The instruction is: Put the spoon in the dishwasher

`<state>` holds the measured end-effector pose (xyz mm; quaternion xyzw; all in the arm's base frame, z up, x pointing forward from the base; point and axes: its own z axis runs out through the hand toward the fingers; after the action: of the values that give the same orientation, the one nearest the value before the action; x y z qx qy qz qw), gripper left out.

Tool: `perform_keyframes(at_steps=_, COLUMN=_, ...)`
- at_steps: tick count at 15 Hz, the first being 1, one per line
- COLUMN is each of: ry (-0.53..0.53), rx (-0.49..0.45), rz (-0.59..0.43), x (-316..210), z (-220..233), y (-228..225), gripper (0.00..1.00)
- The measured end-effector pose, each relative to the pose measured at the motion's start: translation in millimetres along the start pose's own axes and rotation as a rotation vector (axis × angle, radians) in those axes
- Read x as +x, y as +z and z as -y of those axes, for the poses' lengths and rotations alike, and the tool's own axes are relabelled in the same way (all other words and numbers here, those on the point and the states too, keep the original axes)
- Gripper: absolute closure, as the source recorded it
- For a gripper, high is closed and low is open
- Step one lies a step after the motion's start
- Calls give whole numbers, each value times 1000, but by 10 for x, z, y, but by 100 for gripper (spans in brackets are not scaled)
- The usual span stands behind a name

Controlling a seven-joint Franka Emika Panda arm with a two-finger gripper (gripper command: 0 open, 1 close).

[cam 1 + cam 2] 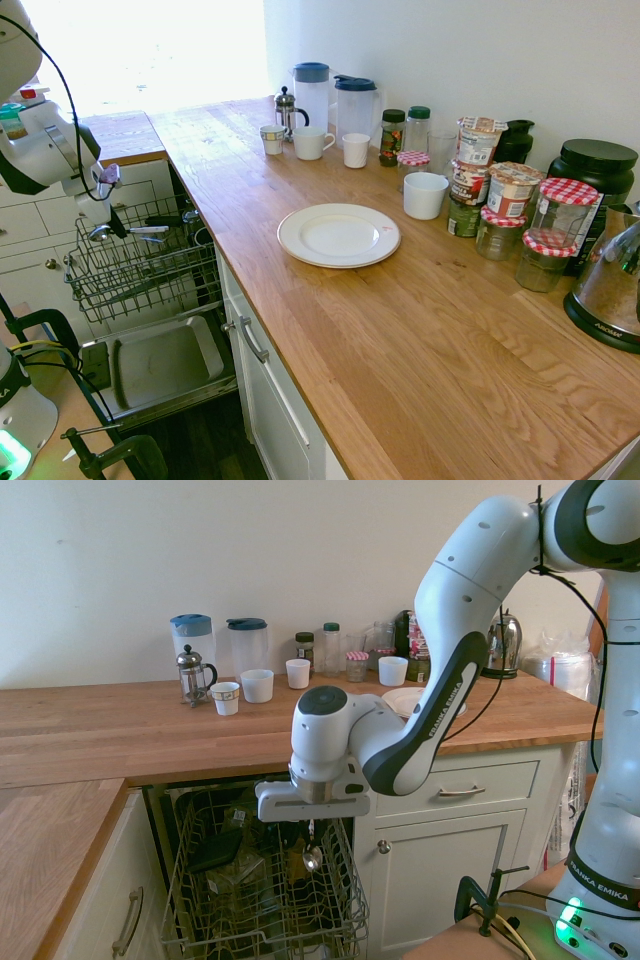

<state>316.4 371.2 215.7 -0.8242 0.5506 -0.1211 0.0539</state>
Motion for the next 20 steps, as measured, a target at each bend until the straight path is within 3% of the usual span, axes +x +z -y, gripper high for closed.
perform_keyframes(at_steps=14, ry=18, rx=-108, rz=2, x=-68, z=129, y=1150, gripper=100)
perform_keyframes(at_steps=15, ry=20, rx=-111, rz=6, x=-69, z=118, y=1200, gripper=0)
perform_keyframes(at_steps=20, ry=28, rx=-116, rz=8, x=-116, z=98, y=1267, gripper=0)
